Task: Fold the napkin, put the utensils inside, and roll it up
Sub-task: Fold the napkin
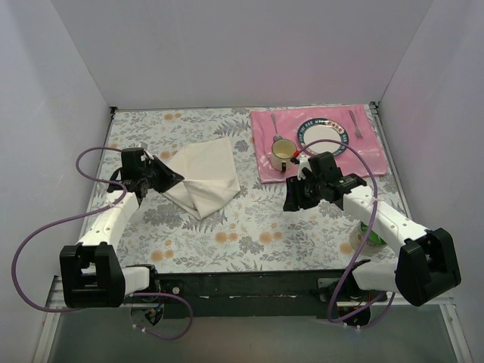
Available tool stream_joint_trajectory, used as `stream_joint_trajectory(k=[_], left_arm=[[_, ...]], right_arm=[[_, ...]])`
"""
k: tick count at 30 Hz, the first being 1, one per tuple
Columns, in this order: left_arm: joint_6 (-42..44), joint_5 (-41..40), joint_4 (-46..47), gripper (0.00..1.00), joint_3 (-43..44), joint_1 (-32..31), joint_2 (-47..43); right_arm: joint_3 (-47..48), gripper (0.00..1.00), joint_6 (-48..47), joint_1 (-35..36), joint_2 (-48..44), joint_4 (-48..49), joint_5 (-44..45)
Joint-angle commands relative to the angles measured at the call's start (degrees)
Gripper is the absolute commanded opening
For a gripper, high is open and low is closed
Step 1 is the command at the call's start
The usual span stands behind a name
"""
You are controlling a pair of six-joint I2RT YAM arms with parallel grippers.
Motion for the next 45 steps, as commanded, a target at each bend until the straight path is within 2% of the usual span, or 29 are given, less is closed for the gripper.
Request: stream_joint_trajectory(k=[1, 14, 25, 39, 45], left_arm=[[-0.7, 1.4, -1.0, 0.0, 2.0, 2.9, -2.2], [-3.7, 2.6, -0.3, 0.0, 2.6, 8.6, 0.7], [-5.7, 0.2, 1.2, 0.0, 0.9, 13.3, 2.5], [-8.3, -0.2, 2.9, 0.0, 0.5, 15.4, 8.9], [-8.2, -1.1, 6.5, 0.02, -1.4, 16.4, 10.4]], right_arm=[[1.3, 0.53, 0.0, -0.3, 0.5, 2.3, -1.4], [0.8, 0.54, -0.2, -0.2, 0.6, 2.4, -2.0], [1.5, 0.54, -0.5, -0.2, 1.1, 2.5, -2.5], [1.8, 0.54, -1.2, -0.2, 1.5, 2.0, -2.6], [1.2, 0.54, -1.2, -0.2, 2.0, 2.6, -3.0]])
